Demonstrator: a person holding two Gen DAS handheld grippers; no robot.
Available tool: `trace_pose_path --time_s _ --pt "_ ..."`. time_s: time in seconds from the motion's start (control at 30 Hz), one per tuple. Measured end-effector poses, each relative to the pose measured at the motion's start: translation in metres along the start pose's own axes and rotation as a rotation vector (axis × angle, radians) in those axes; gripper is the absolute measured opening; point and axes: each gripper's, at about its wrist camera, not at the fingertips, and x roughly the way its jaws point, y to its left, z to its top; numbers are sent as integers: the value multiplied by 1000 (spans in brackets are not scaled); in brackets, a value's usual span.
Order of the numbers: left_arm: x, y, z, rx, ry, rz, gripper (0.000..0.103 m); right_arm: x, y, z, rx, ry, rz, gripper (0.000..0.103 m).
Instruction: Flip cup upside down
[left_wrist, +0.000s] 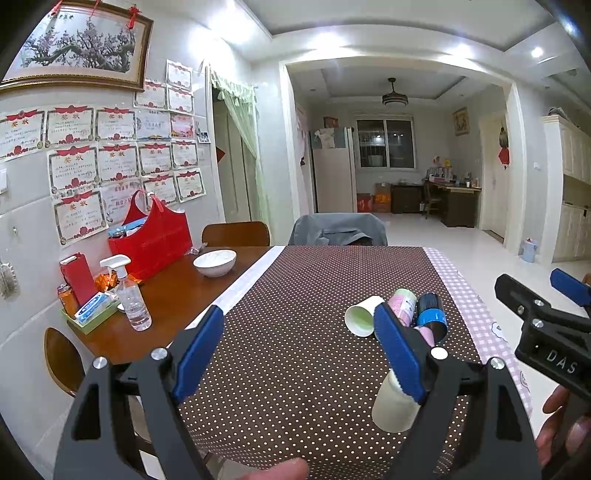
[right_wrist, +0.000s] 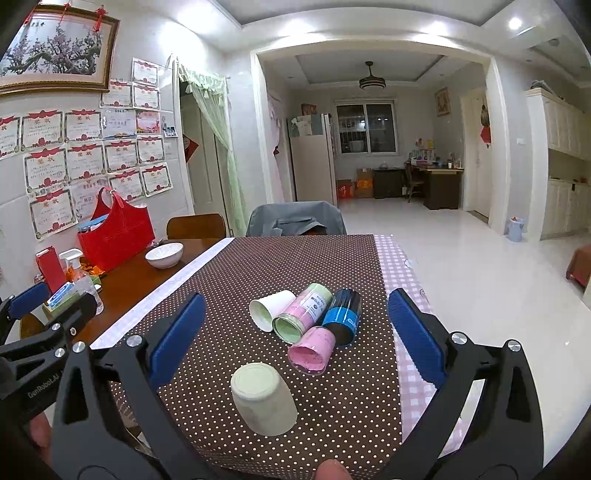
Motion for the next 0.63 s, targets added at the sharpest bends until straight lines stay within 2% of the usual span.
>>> trace_pose_path --time_s 0.3,0.63 --pt "0 3 -3 -25 -8 -23 82 3 -1 -1 5 10 6 97" --pt "3 3 -2 -27 9 -10 82 3 -1 -2 9 12 11 97"
